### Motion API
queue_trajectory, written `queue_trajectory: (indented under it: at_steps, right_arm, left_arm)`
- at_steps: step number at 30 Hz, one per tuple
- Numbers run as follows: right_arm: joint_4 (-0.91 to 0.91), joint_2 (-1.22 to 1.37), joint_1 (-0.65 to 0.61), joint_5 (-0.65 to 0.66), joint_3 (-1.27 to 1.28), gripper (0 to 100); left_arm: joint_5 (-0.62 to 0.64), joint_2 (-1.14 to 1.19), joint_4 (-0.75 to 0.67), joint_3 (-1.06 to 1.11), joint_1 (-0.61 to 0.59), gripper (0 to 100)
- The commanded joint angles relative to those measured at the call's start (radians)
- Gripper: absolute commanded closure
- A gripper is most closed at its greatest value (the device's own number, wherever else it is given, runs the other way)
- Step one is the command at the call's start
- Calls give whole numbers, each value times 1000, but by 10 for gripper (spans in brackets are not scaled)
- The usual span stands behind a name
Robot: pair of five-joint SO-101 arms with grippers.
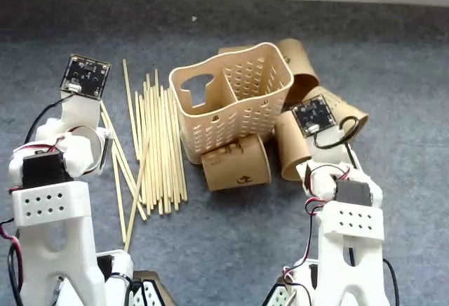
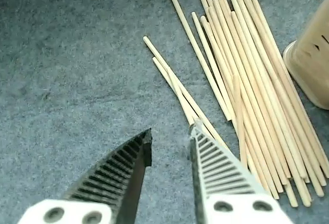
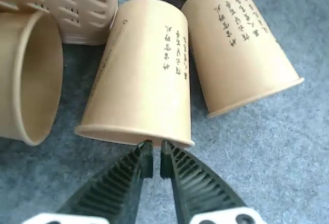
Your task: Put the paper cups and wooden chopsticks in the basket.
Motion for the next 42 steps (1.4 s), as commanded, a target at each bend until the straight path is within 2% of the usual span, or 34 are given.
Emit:
queue_trajectory:
  at_steps: [1,10,12,16,28,31,33,36,39,42]
  right_arm:
    - [-76,4,13,14,22,953]
    - [-176,4,15,25,42,945]
    - [-174,4,15,52,42,895]
    - [-173,4,15,28,44,816]
    - [-188,5,-51,28,104,814]
    - [-325,7,-102,35,114,814]
    - [-403,13,-128,98,136,815]
    - [-446,13,-151,201,180,854]
    - [-443,5,-143,215,203,998]
    - [-377,5,-93,213,213,997]
  left_arm:
    - [-9,1,-31,13,-5,850]
    - [-9,-1,-21,21,-8,851]
    - [-11,-1,-21,22,-10,851]
    - [-11,-1,-21,22,-10,851]
    - [-11,-1,-20,42,-4,852]
    - [-11,-1,-21,56,-4,853]
    - [-11,-1,-20,58,-8,853]
    - [-11,-1,-20,59,-12,853]
    - [-11,-1,-12,59,-12,853]
    - [-11,-1,-6,59,-5,853]
